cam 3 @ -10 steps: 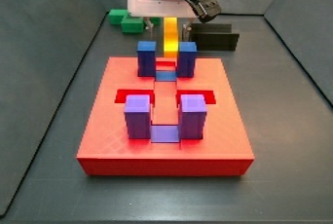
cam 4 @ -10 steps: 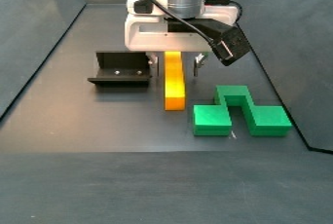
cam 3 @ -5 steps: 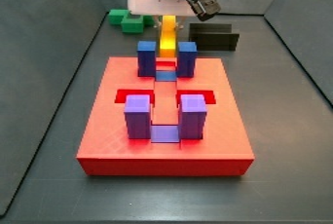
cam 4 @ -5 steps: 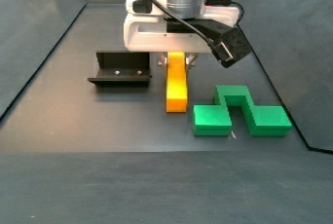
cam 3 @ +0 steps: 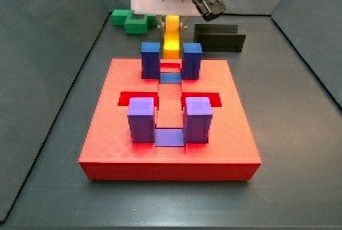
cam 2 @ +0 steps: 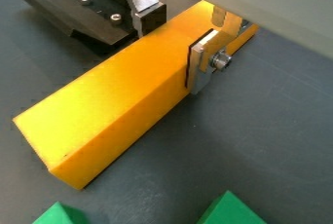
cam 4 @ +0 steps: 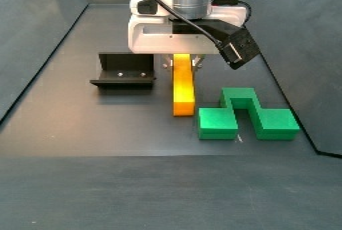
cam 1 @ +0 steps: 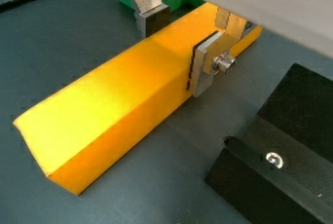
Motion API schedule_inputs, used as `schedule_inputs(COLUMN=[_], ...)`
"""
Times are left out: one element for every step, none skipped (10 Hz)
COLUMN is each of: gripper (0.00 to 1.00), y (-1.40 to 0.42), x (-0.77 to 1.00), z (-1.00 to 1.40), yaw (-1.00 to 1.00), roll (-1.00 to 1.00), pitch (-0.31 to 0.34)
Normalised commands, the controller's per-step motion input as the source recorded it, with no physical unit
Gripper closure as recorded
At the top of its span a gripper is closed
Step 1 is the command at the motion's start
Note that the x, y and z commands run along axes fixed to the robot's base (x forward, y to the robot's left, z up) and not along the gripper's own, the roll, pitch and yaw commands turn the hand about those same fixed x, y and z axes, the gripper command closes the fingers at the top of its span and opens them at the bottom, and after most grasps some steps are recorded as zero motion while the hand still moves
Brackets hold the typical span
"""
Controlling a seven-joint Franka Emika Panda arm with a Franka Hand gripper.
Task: Pick up the yellow object. Move up. Move to above the board. Insert the yellow object.
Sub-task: Pick up the yellow object, then move up, then move to above the board.
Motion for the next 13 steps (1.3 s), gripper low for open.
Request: schedule_inputs(gripper=[1.0,1.0,1.0,1.0,1.0,1.0,1.0,1.0,1.0,1.0,1.0,1.0,1.0], y=[0.0,0.0,0.0,0.0,0.0,0.0,0.0,0.0,-0.01,0.0,0.0,0.0,0.0], x=[0.0,0.0,0.0,0.0,0.0,0.0,0.0,-0.06,-0.09,-0.05,0.0,-0.01,-0.03], z=[0.0,0.0,0.0,0.0,0.0,0.0,0.83,0.81,0.69,0.3,1.4,1.4,1.4], yaw=[0.0,0.0,0.0,0.0,0.0,0.0,0.0,0.0,-0.01,0.0,0.0,0.0,0.0], roll=[0.0,0.0,0.0,0.0,0.0,0.0,0.0,0.0,-0.01,-0.02,0.0,0.0,-0.01], pitch=[0.0,0.0,0.0,0.0,0.0,0.0,0.0,0.034,0.055,0.015,0.0,0.029,0.036])
